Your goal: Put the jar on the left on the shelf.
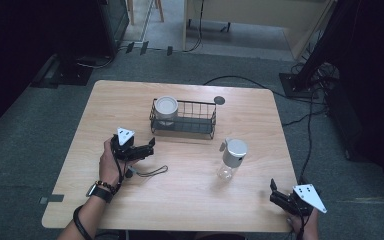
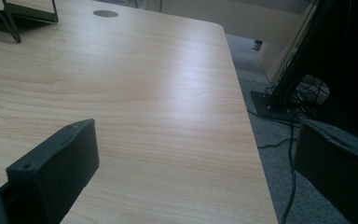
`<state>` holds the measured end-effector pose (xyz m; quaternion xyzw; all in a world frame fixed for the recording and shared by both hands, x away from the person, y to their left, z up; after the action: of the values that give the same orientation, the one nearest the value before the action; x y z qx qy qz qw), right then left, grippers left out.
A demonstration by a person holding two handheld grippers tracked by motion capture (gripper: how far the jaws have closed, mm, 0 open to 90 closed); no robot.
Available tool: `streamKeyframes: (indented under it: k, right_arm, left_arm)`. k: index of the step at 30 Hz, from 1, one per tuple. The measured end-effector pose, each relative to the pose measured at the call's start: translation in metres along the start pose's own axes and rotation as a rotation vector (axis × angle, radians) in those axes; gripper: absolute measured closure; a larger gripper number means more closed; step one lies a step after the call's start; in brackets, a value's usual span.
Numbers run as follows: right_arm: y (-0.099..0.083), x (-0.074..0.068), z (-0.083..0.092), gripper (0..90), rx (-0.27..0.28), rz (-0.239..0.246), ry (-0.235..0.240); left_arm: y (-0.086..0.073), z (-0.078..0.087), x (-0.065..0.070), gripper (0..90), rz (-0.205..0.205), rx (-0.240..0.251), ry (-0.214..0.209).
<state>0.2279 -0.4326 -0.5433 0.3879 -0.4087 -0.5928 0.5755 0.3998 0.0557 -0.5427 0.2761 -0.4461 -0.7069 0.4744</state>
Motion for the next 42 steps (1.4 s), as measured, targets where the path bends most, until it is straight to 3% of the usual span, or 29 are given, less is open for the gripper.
streamKeyframes:
  k: [9,42]
  right_arm:
    - [0.000,0.000,0.000,0.0,0.002,0.003,-0.004]
    - [0.000,0.000,0.000,0.0,0.002,0.008,-0.017]
  left_arm:
    - [-0.009,0.015,-0.007,0.0,0.012,0.009,-0.007]
    - [-0.035,0.066,-0.051,0.0,0.020,0.011,0.071]
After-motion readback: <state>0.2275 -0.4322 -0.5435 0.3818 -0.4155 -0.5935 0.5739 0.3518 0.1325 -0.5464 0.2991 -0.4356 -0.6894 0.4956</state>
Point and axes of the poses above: each handheld gripper's, and its own axes: z roughly backward along the jaws, y roughly out of its top, x roughly to its right, the point moved 6 cm from there along -z, roughly forward along the jaws, and after that the axes turned 7 degrees about -z, right-handed, at the moved point
